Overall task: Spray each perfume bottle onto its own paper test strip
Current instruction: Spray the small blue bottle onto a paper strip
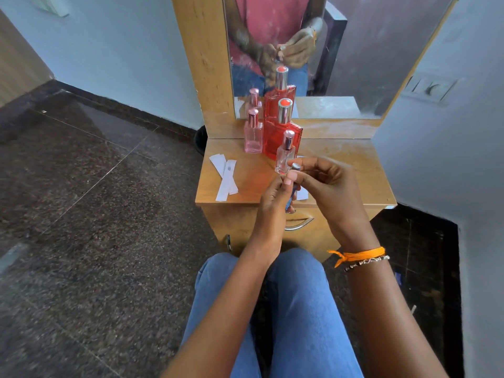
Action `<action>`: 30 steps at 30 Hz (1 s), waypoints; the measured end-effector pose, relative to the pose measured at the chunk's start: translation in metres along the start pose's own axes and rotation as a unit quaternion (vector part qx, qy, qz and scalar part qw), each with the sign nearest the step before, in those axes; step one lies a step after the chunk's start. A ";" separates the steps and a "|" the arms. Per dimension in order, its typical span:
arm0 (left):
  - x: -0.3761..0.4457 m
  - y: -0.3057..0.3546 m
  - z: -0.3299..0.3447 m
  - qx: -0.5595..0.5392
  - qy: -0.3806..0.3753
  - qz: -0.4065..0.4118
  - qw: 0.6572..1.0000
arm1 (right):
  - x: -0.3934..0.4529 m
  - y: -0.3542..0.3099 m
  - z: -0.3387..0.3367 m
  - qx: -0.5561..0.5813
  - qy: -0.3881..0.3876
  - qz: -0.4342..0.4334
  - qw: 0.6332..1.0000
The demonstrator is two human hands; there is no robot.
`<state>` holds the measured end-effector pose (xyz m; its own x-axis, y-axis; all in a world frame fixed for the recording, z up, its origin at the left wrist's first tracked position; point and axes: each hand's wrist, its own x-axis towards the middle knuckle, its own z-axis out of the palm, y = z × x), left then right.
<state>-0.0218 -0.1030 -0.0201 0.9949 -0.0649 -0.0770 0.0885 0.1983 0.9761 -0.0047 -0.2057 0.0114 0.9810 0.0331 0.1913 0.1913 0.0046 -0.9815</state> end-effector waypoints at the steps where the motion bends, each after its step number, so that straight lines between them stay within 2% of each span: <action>1: 0.001 0.000 0.000 0.000 -0.004 0.000 1.000 | 0.000 0.000 0.001 0.007 0.003 0.000 1.000; 14: 0.004 -0.009 -0.003 -0.028 -0.060 0.014 0.998 | 0.002 -0.001 -0.013 -0.081 -0.071 -0.020 0.994; 18: 0.001 -0.015 -0.008 -0.026 -0.070 0.000 0.997 | 0.005 -0.011 -0.020 -0.042 -0.075 -0.010 0.996; 20: 0.000 -0.018 -0.008 -0.016 -0.070 0.002 0.997 | 0.005 -0.018 -0.022 -0.059 -0.086 -0.028 0.994; 22: 0.003 -0.016 -0.005 0.001 -0.072 0.007 0.997 | 0.003 -0.018 -0.025 -0.063 -0.064 -0.037 0.995; 25: 0.008 -0.012 -0.003 0.012 -0.053 -0.005 0.998 | 0.001 -0.005 -0.032 -0.073 0.036 -0.011 0.997; 27: 0.011 -0.016 -0.005 -0.003 -0.041 -0.016 0.999 | 0.004 0.011 -0.038 -0.167 0.093 0.006 0.982; 30: 0.012 -0.023 -0.008 -0.025 -0.022 -0.030 0.999 | 0.006 0.037 -0.044 -0.295 0.124 0.032 0.947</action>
<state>-0.0115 -0.1001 -0.0452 0.9848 -0.1216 -0.1240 0.1505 0.2413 0.9587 0.0097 -0.2491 -0.0238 0.9546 -0.2225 0.1979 0.0440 -0.5517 -0.8329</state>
